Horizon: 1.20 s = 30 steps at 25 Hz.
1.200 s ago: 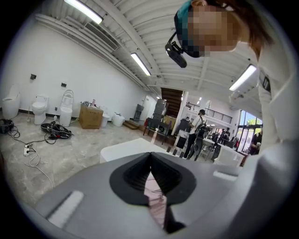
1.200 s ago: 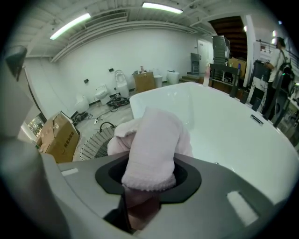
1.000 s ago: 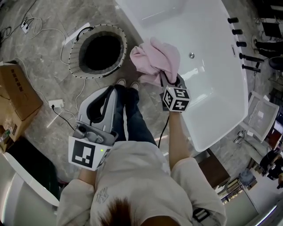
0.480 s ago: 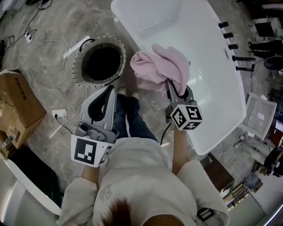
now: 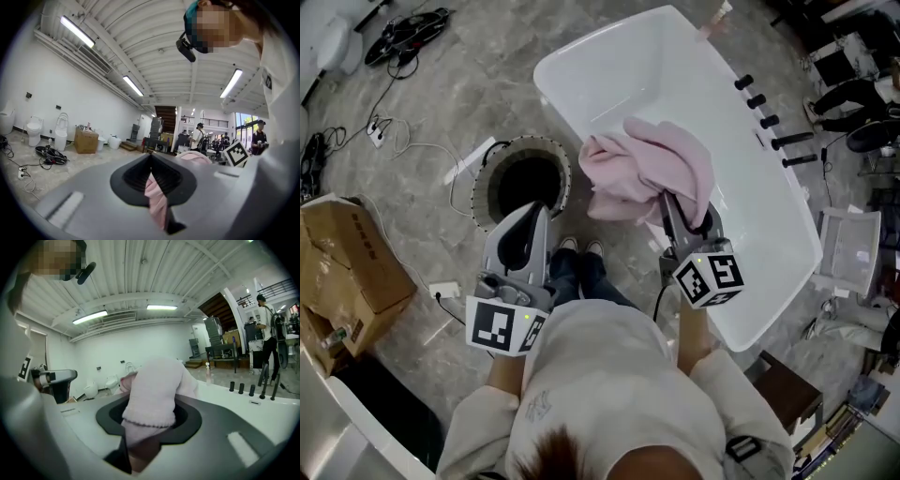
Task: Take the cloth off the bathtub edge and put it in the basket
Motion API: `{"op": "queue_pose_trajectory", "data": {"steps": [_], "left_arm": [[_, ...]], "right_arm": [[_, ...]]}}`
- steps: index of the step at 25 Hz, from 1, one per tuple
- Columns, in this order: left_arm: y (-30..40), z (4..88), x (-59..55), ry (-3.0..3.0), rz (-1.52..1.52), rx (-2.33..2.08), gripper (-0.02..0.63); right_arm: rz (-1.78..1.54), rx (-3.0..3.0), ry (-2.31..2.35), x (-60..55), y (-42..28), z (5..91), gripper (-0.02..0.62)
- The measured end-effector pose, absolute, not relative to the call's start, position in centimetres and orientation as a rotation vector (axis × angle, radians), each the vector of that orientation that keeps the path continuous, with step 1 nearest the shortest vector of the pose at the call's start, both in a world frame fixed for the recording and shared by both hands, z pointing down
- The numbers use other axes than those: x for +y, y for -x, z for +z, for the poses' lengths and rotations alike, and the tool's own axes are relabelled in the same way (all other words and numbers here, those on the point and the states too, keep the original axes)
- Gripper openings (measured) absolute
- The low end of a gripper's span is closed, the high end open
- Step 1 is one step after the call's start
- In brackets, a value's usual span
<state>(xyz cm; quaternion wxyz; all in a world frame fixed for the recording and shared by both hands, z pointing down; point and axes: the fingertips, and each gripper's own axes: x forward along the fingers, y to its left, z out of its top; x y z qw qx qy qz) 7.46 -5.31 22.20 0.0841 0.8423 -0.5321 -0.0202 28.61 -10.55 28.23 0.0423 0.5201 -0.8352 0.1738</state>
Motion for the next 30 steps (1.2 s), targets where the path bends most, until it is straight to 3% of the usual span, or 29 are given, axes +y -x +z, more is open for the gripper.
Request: {"op": "queue_pose_trajectory", "data": {"steps": [13,30], "left_arm": [[-7.6,17.3,-5.8,-2.620,-0.200,-1.574,0.014],[-5.9,16.2,-4.7,-2.630,-0.224,-1.610,0.012]], "right_arm": [[0.335,-2.708,-1.694,-7.6,-29.3,15.3,0.142],[0.310,-2.751,-1.716,-3.6,-29.0,12.5,0.143]]}}
